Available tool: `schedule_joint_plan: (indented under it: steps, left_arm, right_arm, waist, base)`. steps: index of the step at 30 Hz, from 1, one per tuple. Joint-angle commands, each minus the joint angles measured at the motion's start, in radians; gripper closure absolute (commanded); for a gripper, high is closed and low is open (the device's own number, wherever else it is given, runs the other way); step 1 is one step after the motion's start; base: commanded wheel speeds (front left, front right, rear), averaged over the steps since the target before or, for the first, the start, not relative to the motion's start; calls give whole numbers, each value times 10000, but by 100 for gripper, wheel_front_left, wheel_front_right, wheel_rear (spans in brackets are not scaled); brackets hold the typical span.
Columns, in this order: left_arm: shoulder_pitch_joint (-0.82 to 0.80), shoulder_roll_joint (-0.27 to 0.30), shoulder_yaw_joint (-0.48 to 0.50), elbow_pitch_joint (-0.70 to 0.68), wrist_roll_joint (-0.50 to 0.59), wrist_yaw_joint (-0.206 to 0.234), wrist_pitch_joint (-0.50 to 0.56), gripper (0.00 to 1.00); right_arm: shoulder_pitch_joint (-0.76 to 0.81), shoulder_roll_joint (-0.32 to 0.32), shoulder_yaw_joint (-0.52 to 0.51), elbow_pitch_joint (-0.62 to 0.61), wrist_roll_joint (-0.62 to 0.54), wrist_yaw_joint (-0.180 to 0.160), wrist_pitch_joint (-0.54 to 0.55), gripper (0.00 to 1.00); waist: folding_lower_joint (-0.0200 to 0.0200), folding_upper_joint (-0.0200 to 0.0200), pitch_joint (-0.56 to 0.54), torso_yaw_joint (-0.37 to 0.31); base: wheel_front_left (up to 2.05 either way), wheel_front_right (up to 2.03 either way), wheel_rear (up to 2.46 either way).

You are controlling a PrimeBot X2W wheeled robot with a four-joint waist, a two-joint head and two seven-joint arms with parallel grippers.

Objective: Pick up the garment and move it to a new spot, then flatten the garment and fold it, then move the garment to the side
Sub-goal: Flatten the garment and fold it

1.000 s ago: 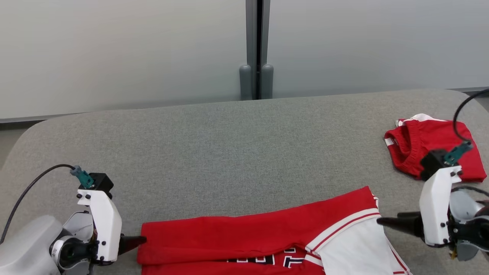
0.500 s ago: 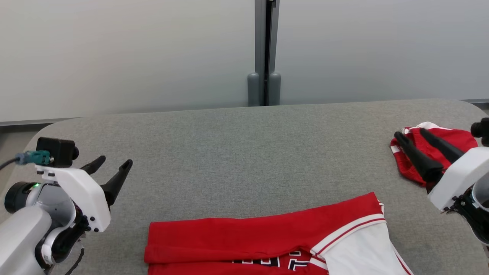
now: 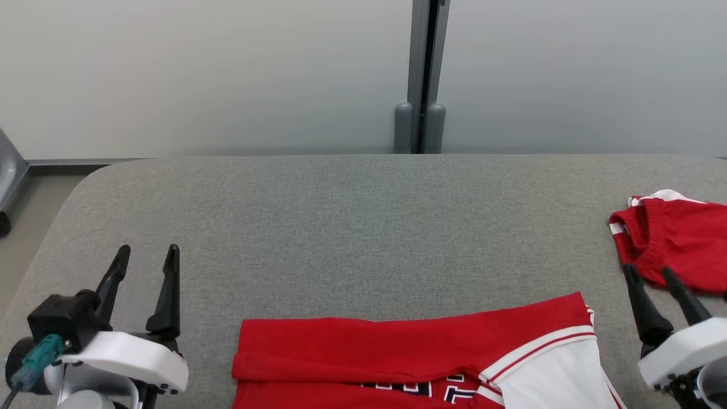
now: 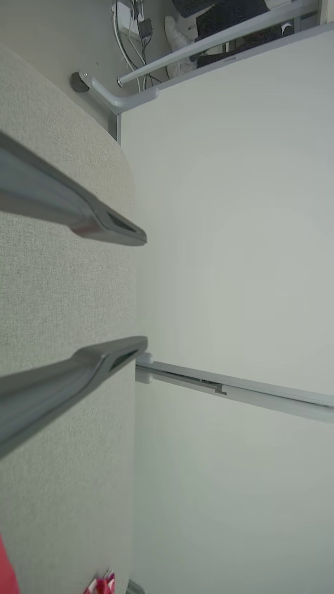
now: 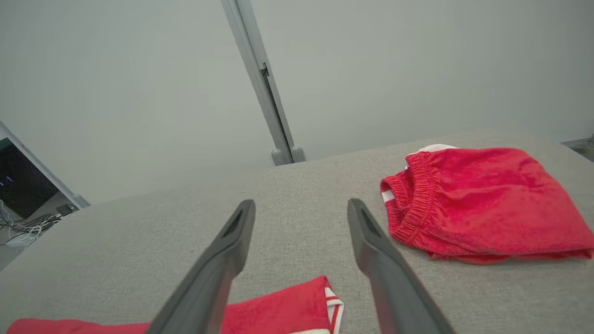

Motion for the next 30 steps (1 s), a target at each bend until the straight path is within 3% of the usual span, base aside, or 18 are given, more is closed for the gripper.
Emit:
schedule_joint_plan:
  steps: [1, 3, 6, 12, 24, 30]
  left_arm:
    - [416, -298, 474, -284, 450, 44, -55, 0]
    - [1063, -850, 1175, -627, 972, -25, -56, 0]
    - [1755, -1703, 1735, -786, 1566, -530, -53, 0]
    - [2243, -2766, 2364, -379, 2369, -1427, -55, 0]
    - [2058, -3771, 2636, 367, 3155, -2527, -57, 0]
    - [2002, -3916, 2693, 571, 3304, -2698, -57, 0]
  right_arm:
    - [281, 104, -112, 156, -69, 2, -76, 0]
    - [522, 164, -210, 445, -178, 2, -91, 0]
    - [806, 283, -132, 988, -120, 2, 83, 0]
    - [736, 458, 313, 1986, 149, 2, 532, 0]
    - [313, 872, 958, 4073, 563, 2, 1851, 0]
    - [371, 1141, 1468, 4178, 1137, 28, 2527, 0]
  waist:
    - [0, 0, 17, 30]
    - [0, 0, 32, 54]
    - [0, 0, 39, 121]
    - [0, 0, 67, 183]
    - [0, 0, 175, 436]
    - [0, 0, 154, 538]
  base:
    - [0, 0, 0]
    - [0, 0, 0]
    - [0, 0, 0]
    - [0, 0, 0]
    - [0, 0, 0]
    - [0, 0, 0]
